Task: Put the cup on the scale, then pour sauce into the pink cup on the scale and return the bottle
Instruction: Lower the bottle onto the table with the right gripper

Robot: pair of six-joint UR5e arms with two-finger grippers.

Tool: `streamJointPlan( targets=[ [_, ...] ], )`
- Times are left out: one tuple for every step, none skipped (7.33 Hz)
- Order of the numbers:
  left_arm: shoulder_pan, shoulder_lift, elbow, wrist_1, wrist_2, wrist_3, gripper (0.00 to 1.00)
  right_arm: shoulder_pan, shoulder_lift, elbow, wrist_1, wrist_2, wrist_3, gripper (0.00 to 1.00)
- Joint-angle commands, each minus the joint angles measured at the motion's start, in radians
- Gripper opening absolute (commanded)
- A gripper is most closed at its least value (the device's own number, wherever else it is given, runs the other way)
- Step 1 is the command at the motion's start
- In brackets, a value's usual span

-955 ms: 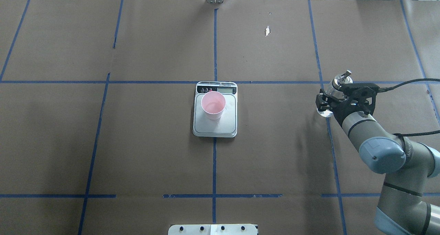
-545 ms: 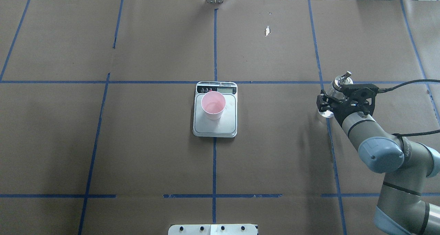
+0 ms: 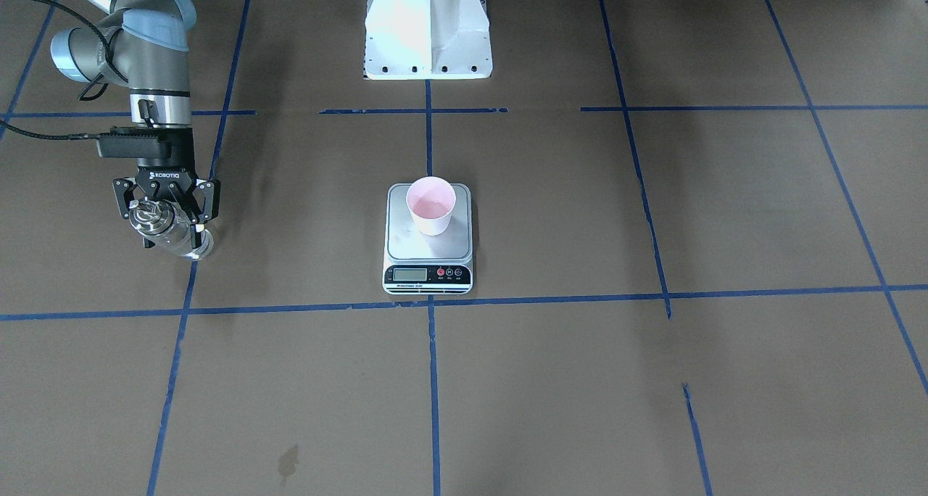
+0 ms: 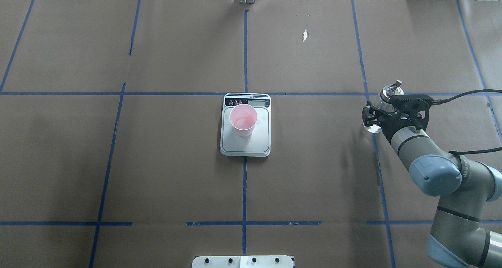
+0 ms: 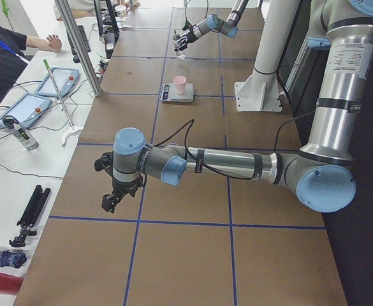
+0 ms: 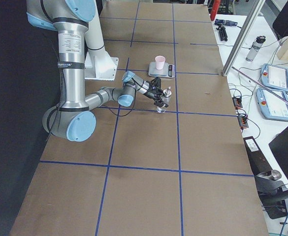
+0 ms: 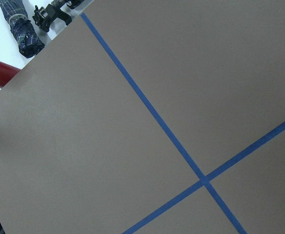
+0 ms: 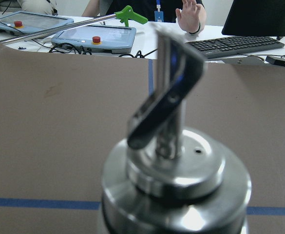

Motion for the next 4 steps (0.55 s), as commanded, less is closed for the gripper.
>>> streamJointPlan(
  targets=[
    [0.000,-0.003,0.002,0.000,0.000,0.000,1.00,0.005,0.002,0.000,-0.001,0.003,-0.003,0.36],
    [0.000,-0.003,0.000,0.000,0.000,0.000,1.00,0.005,0.002,0.000,-0.001,0.003,-0.004,0.49],
    [0.000,-0.003,0.000,0.000,0.000,0.000,1.00,0.005,0.006,0.000,-0.001,0.003,-0.004,0.64],
    [0.000,-0.003,0.000,0.000,0.000,0.000,1.00,0.005,0.008,0.000,-0.001,0.003,-0.004,0.80]
  ],
)
